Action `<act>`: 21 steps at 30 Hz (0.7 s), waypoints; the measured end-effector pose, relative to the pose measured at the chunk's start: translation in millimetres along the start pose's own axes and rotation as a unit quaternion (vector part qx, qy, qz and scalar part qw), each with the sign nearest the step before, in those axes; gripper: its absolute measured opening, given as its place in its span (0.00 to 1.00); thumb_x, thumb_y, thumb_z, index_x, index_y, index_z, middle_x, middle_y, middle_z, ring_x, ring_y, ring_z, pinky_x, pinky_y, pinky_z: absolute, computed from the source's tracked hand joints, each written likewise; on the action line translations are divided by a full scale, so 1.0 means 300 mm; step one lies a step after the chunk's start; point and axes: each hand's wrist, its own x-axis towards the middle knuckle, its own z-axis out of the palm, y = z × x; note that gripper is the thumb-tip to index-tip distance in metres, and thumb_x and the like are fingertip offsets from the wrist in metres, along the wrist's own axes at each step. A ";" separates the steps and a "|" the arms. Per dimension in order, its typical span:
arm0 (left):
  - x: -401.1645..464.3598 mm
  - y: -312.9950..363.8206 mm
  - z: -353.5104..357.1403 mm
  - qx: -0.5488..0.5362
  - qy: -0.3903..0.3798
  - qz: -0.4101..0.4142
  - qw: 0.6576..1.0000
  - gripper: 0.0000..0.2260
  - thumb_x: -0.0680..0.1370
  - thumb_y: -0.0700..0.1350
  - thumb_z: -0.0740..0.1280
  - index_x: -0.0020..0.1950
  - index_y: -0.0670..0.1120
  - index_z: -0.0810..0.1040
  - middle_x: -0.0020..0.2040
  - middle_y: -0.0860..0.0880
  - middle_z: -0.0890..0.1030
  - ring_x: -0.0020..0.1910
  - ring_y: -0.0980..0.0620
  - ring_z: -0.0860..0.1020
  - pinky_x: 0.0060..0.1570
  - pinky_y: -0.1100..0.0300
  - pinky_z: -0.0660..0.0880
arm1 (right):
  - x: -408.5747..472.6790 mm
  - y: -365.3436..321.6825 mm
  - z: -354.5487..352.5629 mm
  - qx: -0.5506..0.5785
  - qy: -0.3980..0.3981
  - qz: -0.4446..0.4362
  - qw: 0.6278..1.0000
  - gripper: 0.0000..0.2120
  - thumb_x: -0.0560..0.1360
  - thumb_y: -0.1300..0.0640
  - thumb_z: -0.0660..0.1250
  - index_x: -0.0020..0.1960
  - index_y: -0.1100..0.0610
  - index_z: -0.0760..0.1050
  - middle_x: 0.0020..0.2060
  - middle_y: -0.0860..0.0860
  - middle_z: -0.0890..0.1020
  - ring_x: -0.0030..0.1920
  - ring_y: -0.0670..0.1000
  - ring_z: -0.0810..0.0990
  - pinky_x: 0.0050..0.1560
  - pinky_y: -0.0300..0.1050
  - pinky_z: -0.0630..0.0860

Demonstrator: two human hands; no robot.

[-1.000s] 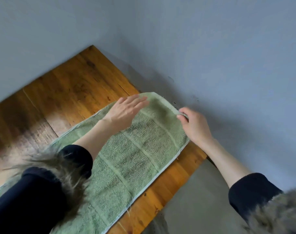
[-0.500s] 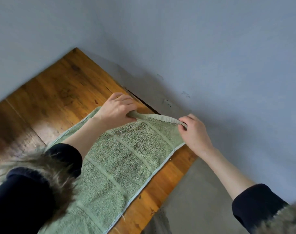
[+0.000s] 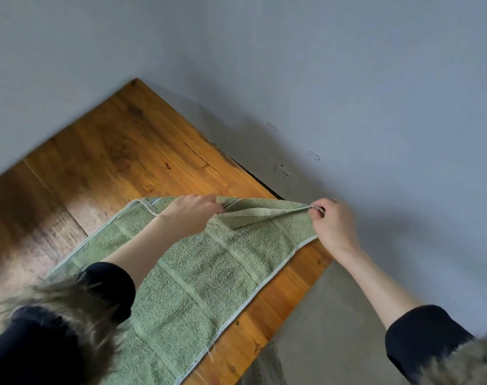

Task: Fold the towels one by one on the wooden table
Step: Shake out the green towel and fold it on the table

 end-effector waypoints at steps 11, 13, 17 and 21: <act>-0.038 -0.052 0.038 0.029 0.141 -0.037 0.989 0.07 0.79 0.43 0.62 0.56 0.45 0.75 0.51 0.50 0.79 0.51 0.52 0.75 0.56 0.59 0.70 | -0.036 0.044 0.016 -0.075 -0.056 0.044 0.995 0.13 0.77 0.58 0.63 0.36 0.60 0.67 0.30 0.51 0.68 0.29 0.50 0.65 0.27 0.42 0.58; -0.036 -0.058 0.003 -0.082 0.182 -0.084 0.976 0.07 0.80 0.40 0.60 0.53 0.40 0.75 0.48 0.45 0.79 0.44 0.49 0.76 0.52 0.56 0.75 | -0.016 0.035 0.006 -0.062 -0.067 0.051 0.995 0.11 0.76 0.60 0.63 0.36 0.62 0.69 0.31 0.54 0.71 0.29 0.51 0.66 0.27 0.43 0.59; -0.026 -0.093 -0.120 -0.164 0.287 -0.175 0.927 0.06 0.79 0.38 0.59 0.52 0.38 0.74 0.50 0.40 0.77 0.43 0.46 0.75 0.49 0.51 0.76 | 0.071 -0.055 -0.068 -0.007 -0.041 0.041 0.998 0.10 0.78 0.58 0.63 0.45 0.63 0.77 0.36 0.58 0.80 0.28 0.50 0.70 0.31 0.43 0.68; -0.044 -0.158 -0.277 -0.155 0.373 -0.215 0.889 0.09 0.77 0.33 0.58 0.53 0.37 0.75 0.53 0.38 0.74 0.51 0.38 0.74 0.54 0.45 0.71 | 0.174 -0.210 -0.175 0.013 0.019 -0.004 1.000 0.11 0.78 0.57 0.63 0.41 0.63 0.77 0.31 0.53 0.76 0.28 0.48 0.69 0.29 0.41 0.65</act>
